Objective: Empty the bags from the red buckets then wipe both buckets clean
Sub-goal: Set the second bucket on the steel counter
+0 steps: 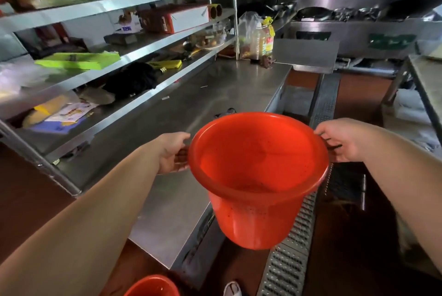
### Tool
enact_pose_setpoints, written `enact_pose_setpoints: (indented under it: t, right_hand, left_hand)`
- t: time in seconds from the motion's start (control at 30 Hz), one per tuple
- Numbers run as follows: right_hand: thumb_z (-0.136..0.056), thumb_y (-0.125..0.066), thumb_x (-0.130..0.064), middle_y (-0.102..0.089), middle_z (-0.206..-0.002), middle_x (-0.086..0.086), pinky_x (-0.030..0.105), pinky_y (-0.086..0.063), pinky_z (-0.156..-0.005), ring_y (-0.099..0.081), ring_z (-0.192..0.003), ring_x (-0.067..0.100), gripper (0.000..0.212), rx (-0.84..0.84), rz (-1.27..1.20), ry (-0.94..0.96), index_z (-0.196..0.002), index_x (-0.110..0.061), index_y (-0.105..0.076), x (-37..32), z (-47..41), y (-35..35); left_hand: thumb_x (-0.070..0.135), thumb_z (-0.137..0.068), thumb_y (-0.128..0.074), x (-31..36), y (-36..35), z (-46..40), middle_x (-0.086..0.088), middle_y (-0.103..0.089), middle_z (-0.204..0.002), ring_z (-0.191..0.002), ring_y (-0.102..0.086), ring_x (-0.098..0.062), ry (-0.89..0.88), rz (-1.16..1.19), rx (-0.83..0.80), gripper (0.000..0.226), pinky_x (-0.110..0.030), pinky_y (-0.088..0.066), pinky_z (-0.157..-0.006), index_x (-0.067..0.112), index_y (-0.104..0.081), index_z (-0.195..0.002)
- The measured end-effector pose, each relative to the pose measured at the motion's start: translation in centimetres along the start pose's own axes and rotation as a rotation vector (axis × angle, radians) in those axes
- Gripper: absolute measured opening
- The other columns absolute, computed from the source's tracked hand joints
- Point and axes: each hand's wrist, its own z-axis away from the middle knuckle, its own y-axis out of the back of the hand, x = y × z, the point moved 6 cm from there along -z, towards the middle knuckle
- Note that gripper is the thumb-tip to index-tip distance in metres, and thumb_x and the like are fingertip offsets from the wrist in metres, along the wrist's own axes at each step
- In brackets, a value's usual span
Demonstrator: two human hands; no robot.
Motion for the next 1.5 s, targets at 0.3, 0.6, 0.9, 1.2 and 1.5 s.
enact_pose_setpoints:
  t: [0.3,0.6,0.9,1.2,1.5]
  right_hand:
    - [-0.087,-0.063,-0.012,-0.072,-0.096,0.008,0.031,-0.058,-0.056,-0.067,-0.083,0.024,0.017,-0.071,0.082,0.005,-0.102,-0.013,-0.071,-10.5,-11.1,-6.6]
    - [-0.090,-0.060,-0.017,-0.061,-0.089,0.003,0.033,-0.054,-0.069,-0.058,-0.076,0.018,0.007,-0.189,0.152,0.050,-0.093,-0.017,-0.066,-21.3,-20.1,-17.4]
    - [-0.091,-0.056,-0.021,-0.058,-0.075,0.003,0.028,-0.045,-0.057,-0.057,-0.063,0.021,0.008,-0.437,0.388,0.143,-0.084,-0.019,-0.059,-28.5,-26.9,-32.1]
    - [-0.091,-0.061,-0.018,-0.067,-0.101,0.011,0.033,-0.058,-0.061,-0.066,-0.081,0.028,0.016,-0.809,0.574,0.208,-0.105,-0.012,-0.064,-34.0,-31.6,-42.3]
    - [-0.091,-0.063,-0.014,-0.069,-0.086,0.012,0.037,-0.061,-0.061,-0.071,-0.076,0.028,0.010,-1.048,0.708,0.283,-0.097,-0.009,-0.068,-36.7,-33.4,-46.6]
  left_hand:
    - [0.033,-0.101,-0.061,5.7,4.6,-11.9,0.000,-0.070,-0.066,-0.057,-0.065,-0.014,-0.039,0.019,0.089,0.032,-0.030,-0.054,-0.063,0.019,-0.069,-0.073]
    - [0.025,-0.095,-0.069,9.6,12.6,-17.9,-0.004,-0.072,-0.081,-0.072,-0.067,-0.019,-0.048,0.124,0.199,0.012,-0.032,-0.058,-0.065,0.017,-0.073,-0.087]
    - [0.020,-0.097,-0.065,5.6,19.5,-19.0,-0.002,-0.065,-0.077,-0.064,-0.063,-0.017,0.047,0.374,0.495,0.011,-0.028,-0.055,-0.059,0.018,-0.068,-0.087]
    - [0.019,-0.091,-0.070,3.1,20.5,-17.9,-0.002,-0.067,-0.081,-0.068,-0.065,-0.016,0.146,0.566,0.791,0.001,-0.024,-0.059,-0.056,0.019,-0.071,-0.091]
    - [0.022,-0.086,-0.069,0.9,16.8,-17.1,0.003,-0.070,-0.065,-0.051,-0.068,-0.011,0.276,0.647,1.024,0.007,-0.027,-0.057,-0.052,0.017,-0.073,-0.088]
